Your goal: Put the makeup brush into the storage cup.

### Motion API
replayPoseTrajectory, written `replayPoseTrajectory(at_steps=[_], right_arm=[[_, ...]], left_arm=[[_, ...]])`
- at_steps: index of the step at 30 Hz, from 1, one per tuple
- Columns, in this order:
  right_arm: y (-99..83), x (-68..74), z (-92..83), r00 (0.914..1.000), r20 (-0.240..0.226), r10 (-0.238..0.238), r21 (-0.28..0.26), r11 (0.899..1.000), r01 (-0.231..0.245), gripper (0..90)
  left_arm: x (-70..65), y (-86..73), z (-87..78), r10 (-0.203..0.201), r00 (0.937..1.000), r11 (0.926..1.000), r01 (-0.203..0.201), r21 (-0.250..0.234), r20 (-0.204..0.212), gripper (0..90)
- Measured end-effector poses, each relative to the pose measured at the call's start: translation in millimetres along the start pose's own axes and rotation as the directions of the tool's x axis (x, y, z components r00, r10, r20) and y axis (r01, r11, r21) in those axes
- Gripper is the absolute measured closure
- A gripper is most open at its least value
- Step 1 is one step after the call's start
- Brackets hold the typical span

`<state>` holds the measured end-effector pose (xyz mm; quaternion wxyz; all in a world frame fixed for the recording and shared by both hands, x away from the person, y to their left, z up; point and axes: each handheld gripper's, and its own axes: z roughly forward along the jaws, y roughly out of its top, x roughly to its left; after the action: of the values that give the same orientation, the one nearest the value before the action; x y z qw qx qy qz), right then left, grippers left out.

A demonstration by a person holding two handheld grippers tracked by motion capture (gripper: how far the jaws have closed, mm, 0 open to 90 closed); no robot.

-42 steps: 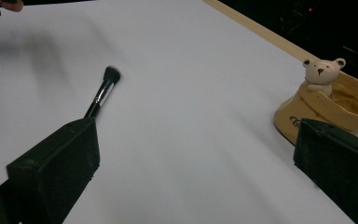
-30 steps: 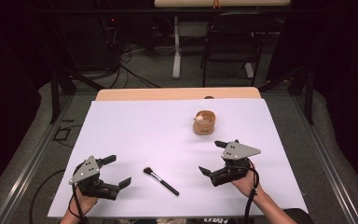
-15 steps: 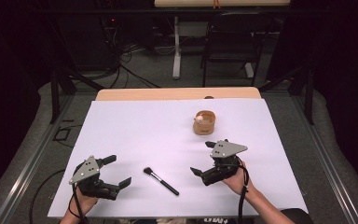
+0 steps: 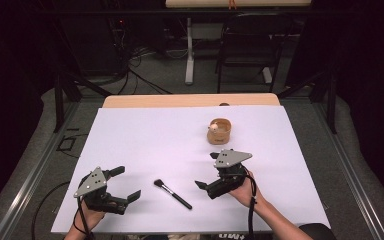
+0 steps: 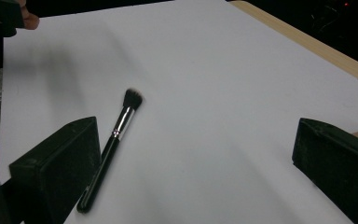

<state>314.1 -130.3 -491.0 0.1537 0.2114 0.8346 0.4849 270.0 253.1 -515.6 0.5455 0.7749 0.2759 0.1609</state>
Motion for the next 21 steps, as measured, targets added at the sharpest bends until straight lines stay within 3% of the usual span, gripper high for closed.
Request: replayPoseTrajectory(at_steps=[6,9,13,21], right_arm=[[5.0,4.3,12.6,0.9995,-0.03,-0.002,0.026,1.0,0.003,0.5],[12.1,8.9,27.0,0.9982,-0.06,-0.007,0.061,0.998,0.011,0.4],[19.1,14.6,39.2,0.996,-0.088,-0.015,0.089,0.996,0.023,0.2],[29.9,20.1,54.6,0.9937,-0.11,-0.02,0.114,0.993,0.032,0.0]], left_arm=[[0.1,0.0,0.0,0.0,1.0,1.0,0.0,-0.001,0.003,0.2],[-0.8,0.4,-0.7,0.005,0.9999,1.0,-0.005,0.005,-0.009,0.2],[-0.1,-0.1,-1.0,0.001,1.0,1.0,-0.001,0.001,0.005,0.2],[-0.2,0.0,-0.7,0.004,1.0,1.0,-0.004,0.003,0.007,0.2]])
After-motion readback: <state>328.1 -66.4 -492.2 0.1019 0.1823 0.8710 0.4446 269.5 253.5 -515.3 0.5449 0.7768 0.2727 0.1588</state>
